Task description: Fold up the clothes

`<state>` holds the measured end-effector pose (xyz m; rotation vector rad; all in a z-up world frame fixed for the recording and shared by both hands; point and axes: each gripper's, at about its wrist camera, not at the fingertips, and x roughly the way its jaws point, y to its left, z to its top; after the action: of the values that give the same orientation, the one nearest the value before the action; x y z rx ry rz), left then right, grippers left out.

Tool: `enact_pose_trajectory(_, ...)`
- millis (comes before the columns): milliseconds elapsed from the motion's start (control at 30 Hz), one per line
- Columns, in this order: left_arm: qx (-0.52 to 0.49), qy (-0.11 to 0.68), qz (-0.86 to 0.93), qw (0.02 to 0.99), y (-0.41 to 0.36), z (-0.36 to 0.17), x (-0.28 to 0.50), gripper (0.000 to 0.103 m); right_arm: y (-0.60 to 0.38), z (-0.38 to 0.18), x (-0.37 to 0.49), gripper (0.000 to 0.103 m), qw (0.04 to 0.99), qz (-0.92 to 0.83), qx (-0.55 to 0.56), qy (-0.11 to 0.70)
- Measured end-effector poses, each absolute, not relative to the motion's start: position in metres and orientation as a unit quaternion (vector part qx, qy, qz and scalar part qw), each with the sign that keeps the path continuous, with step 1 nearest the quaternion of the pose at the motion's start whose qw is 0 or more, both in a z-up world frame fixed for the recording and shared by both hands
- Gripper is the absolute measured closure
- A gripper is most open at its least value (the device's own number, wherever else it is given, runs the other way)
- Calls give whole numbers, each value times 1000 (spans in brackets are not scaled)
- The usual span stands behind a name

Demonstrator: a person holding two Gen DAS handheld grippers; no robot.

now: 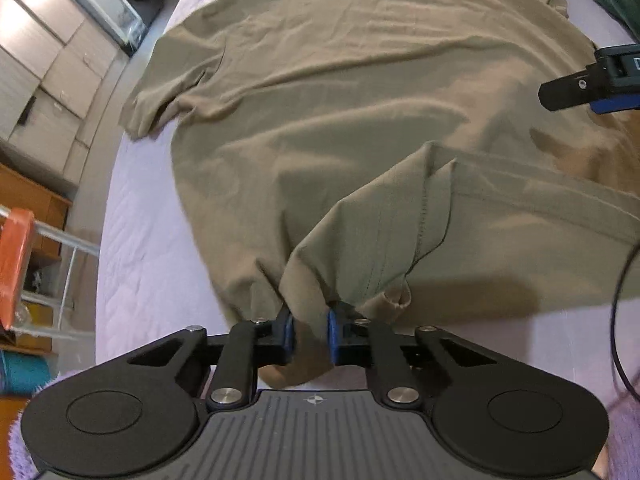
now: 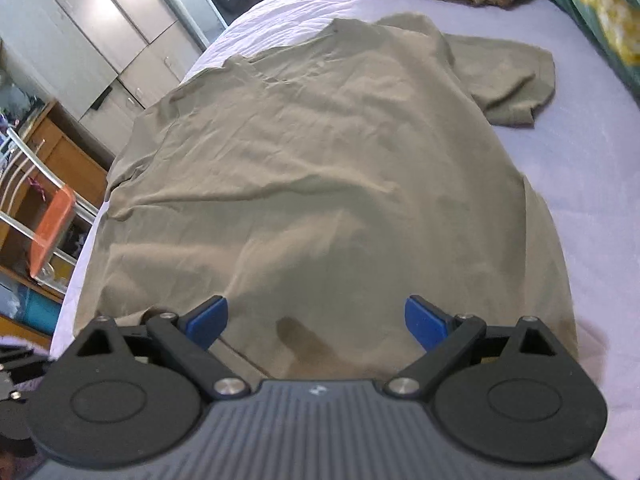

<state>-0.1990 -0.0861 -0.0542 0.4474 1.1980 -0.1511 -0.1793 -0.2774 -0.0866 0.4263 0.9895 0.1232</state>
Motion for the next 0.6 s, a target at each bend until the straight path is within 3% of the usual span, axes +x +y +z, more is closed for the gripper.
enact_pose_trajectory(300, 178, 652, -101, 730, -27, -37, -261, 89, -292, -105, -169, 6, 854, 80, 249, 450)
enact_pose_trajectory(433, 64, 627, -110, 769, 9, -23, -257, 86, -285, -98, -173, 6, 856, 90, 236, 451)
enact_pose_trajectory(600, 57, 545, -66, 834, 14, -23, -211, 56, -277, -83, -180, 6, 860, 94, 226, 448)
